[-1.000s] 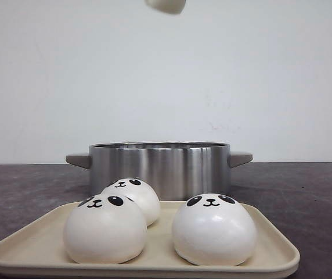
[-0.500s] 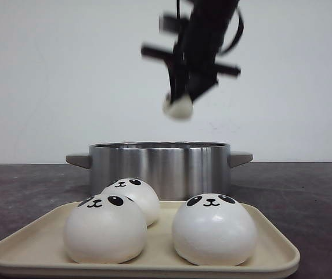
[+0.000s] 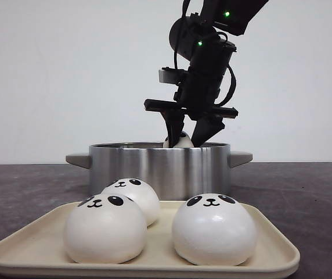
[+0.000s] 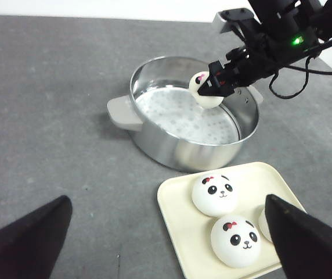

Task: Steam buns
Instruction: 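Lower the bun into the pot and open the right gripper, then raise the right gripper out of the pot and withdraw it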

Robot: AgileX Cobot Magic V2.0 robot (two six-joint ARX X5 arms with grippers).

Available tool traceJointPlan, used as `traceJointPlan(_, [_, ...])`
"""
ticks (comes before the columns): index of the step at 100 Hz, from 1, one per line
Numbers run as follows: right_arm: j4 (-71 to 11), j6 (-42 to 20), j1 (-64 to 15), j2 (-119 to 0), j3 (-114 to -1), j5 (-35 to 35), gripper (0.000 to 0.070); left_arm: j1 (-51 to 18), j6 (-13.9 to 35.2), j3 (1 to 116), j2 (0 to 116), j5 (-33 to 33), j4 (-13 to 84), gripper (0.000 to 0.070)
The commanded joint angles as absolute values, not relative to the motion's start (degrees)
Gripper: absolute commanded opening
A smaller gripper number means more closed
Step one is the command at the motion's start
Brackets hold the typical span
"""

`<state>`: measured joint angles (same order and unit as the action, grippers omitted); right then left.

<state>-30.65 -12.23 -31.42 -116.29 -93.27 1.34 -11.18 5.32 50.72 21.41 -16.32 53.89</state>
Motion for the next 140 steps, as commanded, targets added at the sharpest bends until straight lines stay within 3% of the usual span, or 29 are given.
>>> traceJointPlan(1, [-30.48, -11.29, -31.73, -117.58, -94.59, 1.52, 0.0317, -11.38, 5.39, 51.59, 21.52, -16.1, 53.28, 0.0673])
traceJointPlan(9, [-31.27, -11.31, -31.68, -117.58, -94.59, 1.5, 0.0374, -11.38, 5.39, 51.59, 21.52, -16.08, 53.17, 0.0673])
traceJointPlan(30, [-33.65, -11.29, -31.24, -117.58, -94.59, 1.52, 0.0421, -11.38, 5.41, 51.57, 21.52, -16.08, 53.17, 0.0673])
traceJointPlan(62, [-34.33, -11.6, -30.98, -115.81, -94.63, -0.47, 0.0416, -11.38, 5.67, 51.57, 21.52, -16.12, 53.3, 0.0673])
traceJointPlan(68, [-34.52, -11.92, -31.07, -113.69, -94.63, -0.91, 0.036, -11.38, 6.37, 51.57, 21.52, -16.12, 53.74, 0.0672])
traceJointPlan(78, [-36.36, -12.73, -31.9, -107.72, -94.63, -0.58, 0.0043, -11.38, 7.97, 51.59, 22.26, -16.1, 54.92, 0.0649])
traceJointPlan(81, [-36.84, -12.95, -32.27, -105.93, -94.63, -0.34, 0.0, -11.38, 8.49, 51.59, 22.7, -16.1, 55.53, 0.063])
traceJointPlan(110, [-39.13, -9.67, -44.1, -81.41, -94.63, 6.57, 0.0, -11.4, 8.6, 51.59, 33.8, -16.1, 58.61, 0.0647])
traceJointPlan(119, [-39.53, -9.58, -48.93, -75.5, -94.63, 11.86, 0.0, -11.9, 8.43, 51.59, 38.94, -16.27, 57.36, 0.0699])
traceJointPlan(140, [-45.41, -10.31, -55.51, -67.02, -94.63, 23.38, 0.0, -19.84, 9.93, 51.64, 51.7, -17.93, 52.77, 0.07])
